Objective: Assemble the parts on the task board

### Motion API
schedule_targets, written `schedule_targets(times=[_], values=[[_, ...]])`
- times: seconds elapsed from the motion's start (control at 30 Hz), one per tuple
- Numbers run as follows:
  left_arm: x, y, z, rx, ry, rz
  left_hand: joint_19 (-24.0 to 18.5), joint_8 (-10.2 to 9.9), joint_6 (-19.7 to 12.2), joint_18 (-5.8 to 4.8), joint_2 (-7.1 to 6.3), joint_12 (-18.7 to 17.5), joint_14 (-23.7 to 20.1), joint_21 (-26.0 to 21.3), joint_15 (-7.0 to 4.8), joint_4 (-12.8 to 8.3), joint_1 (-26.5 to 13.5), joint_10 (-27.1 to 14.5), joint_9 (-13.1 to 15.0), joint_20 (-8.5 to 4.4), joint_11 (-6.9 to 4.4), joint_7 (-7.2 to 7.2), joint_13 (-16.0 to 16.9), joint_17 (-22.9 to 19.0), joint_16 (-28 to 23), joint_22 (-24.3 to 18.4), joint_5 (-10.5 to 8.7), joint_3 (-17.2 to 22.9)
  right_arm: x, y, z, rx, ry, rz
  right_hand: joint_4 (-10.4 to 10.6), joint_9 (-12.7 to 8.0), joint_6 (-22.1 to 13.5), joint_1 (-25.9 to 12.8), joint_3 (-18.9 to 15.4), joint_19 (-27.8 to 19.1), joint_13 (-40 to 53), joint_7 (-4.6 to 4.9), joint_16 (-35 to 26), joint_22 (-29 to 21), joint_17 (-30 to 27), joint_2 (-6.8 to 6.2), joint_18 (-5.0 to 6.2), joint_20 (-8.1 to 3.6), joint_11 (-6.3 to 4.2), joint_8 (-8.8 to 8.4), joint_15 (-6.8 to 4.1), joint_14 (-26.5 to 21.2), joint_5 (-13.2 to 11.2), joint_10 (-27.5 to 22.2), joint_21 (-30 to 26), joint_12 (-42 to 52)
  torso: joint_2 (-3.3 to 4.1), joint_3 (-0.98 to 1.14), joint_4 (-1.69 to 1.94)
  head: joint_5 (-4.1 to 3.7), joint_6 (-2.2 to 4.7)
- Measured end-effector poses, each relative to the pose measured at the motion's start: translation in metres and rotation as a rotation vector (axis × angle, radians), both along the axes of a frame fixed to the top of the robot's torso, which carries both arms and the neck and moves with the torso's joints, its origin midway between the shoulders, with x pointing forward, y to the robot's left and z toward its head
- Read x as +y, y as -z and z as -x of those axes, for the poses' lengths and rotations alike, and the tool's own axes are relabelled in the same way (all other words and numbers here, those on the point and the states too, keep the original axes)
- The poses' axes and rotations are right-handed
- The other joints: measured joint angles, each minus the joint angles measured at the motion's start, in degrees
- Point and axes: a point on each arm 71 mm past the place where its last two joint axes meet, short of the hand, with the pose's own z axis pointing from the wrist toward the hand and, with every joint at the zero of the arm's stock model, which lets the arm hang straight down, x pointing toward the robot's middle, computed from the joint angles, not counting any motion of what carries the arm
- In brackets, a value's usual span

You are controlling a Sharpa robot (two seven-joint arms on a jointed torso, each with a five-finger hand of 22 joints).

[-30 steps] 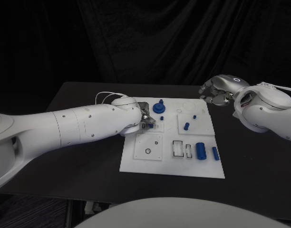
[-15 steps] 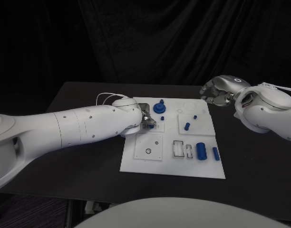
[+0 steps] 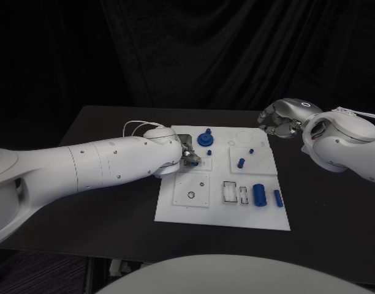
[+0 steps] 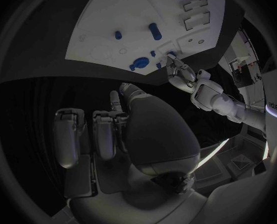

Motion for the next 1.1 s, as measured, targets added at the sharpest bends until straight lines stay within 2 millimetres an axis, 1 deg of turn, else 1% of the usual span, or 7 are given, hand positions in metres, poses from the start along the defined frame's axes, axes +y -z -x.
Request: schedule_targets(times=[0.63, 0.7, 0.77, 0.83, 0.93, 0.97, 1.1], values=[[0.0003, 0.0008, -0.0005, -0.012, 0.005, 0.019, -0.4, -0.5, 0.6, -0.01, -0.3, 0.0, 0.0, -0.3, 0.0, -0.3, -0.3, 0.0, 0.4, 0.0, 0.0, -0.02, 0.0, 0.0, 0.0, 0.0, -0.72, 1.0, -0.0002, 0.0009, 0.0003, 0.009, 0.003, 0.005, 0.0, 0.0, 0.0, 0.0, 0.0, 0.0, 0.0, 0.0, 0.0, 0.0, 0.0, 0.0, 0.0, 0.0, 0.0, 0.0, 0.0, 0.0, 0.0, 0.0, 0.0, 0.0, 0.08, -0.04, 0.01, 0.18, 0.0], [0.0004, 0.0008, -0.0011, -0.014, 0.006, 0.021, -0.4, -0.9, 0.7, 0.0, 0.07, 0.0, 0.0, -0.6, 0.0, 0.1, -0.8, 0.0, 0.6, -0.01, 0.0, 0.05, 0.0, 0.0, 0.0, 0.0, -2.73, 0.8, -0.0001, 0.001, 0.0003, 0.009, 0.004, 0.005, 0.0, 0.0, 0.0, 0.0, 0.0, 0.0, 0.0, 0.0, 0.0, 0.0, 0.0, 0.0, 0.0, 0.0, 0.0, 0.0, 0.0, 0.0, 0.0, 0.0, 0.0, 0.0, 0.09, -0.05, -0.02, 0.21, 0.0], [0.0006, 0.0011, -0.0017, -0.016, 0.004, 0.021, -0.4, -1.5, 1.2, 0.0, -0.18, 0.0, 0.0, -0.6, 0.0, 1.6, -2.4, 0.0, 0.7, -0.01, 0.0, 0.11, 0.0, 0.0, 0.0, 0.0, -6.06, -0.5, -0.0001, 0.001, 0.0004, 0.01, 0.004, 0.006, 0.0, -0.1, 0.0, 0.0, 0.0, 0.0, 0.0, 0.03, 0.0, 0.0, 0.0, 0.0, 0.0, 0.0, 0.0, -0.05, 0.0, 0.0, 0.0, 0.0, 0.0, 0.0, 0.11, -0.06, -0.02, 0.22, 0.0], [0.0002, 0.0018, -0.0021, -0.016, 0.004, 0.021, -0.4, -1.9, 1.3, -0.01, -0.4, 0.0, 0.0, -0.6, 0.0, 2.9, -3.4, 0.0, 0.8, -0.01, 0.0, 0.13, 0.0, 0.0, 0.0, 0.0, -8.35, -1.8, 0.0, 0.0011, 0.0004, 0.01, 0.004, 0.006, 0.0, -0.1, 0.2, 0.0, 0.0, 0.0, 0.0, 0.21, 0.0, 0.0, 0.0, 0.0, 0.0, 0.0, 0.0, -0.21, 0.0, 0.0, 0.0, 0.0, 0.0, 0.0, 0.12, -0.06, -0.03, 0.22, 0.0], [-0.0001, 0.0024, -0.0025, -0.016, 0.002, 0.022, -0.7, -2.9, 1.1, -0.01, -0.75, 0.0, 0.0, -1.0, 0.0, 4.7, -4.7, 0.0, 0.8, 0.23, 0.03, 0.52, 0.0, 0.0, 0.0, 0.0, -10.39, -3.6, -0.0001, 0.0011, 0.0004, 0.011, 0.004, 0.006, 0.0, -0.1, 0.2, 0.0, 0.0, 0.0, 0.0, 0.21, 0.0, 0.0, 0.0, 0.0, 0.0, 0.0, 0.0, -0.21, 0.0, 0.0, 0.0, 0.0, 0.0, 0.0, 0.12, -0.05, -0.03, 0.04, 0.0], [-0.0001, 0.0026, -0.0026, -0.016, 0.001, 0.022, -0.9, -3.5, 0.9, 0.0, -0.67, 0.0, 0.0, -1.0, 0.0, 5.3, -5.3, 0.0, 0.6, 0.45, 0.37, 0.7, 0.0, 0.0, 0.0, 0.0, -11.08, -4.6, -0.0002, 0.0011, 0.0005, 0.011, 0.005, 0.006, 0.0, -0.1, 0.2, 0.0, 0.0, 0.0, 0.0, 0.21, 0.0, 0.0, 0.0, 0.0, 0.0, 0.0, 0.0, -0.21, 0.0, 0.0, 0.0, 0.0, 0.0, 0.0, 0.12, -0.05, -0.03, 0.01, 0.0], [-0.0003, 0.0036, -0.003, -0.017, -0.003, 0.025, -0.9, -4.3, 0.9, -0.01, -0.23, 0.0, 0.2, -1.2, 0.21, 7.2, -6.3, -0.1, 0.3, 0.52, 0.52, 1.13, 0.0, 0.0, 0.0, 0.0, -12.69, -6.9, -0.0009, 0.0012, 0.0005, 0.012, 0.007, 0.007, 0.0, -0.1, 0.2, 0.0, 0.0, 0.0, 0.0, 0.21, 0.0, 0.0, 0.0, 0.0, 0.0, 0.0, 0.0, -0.21, 0.0, 0.0, 0.0, 0.0, 0.0, 0.0, 0.11, -0.04, -0.04, -0.01, 0.0]])
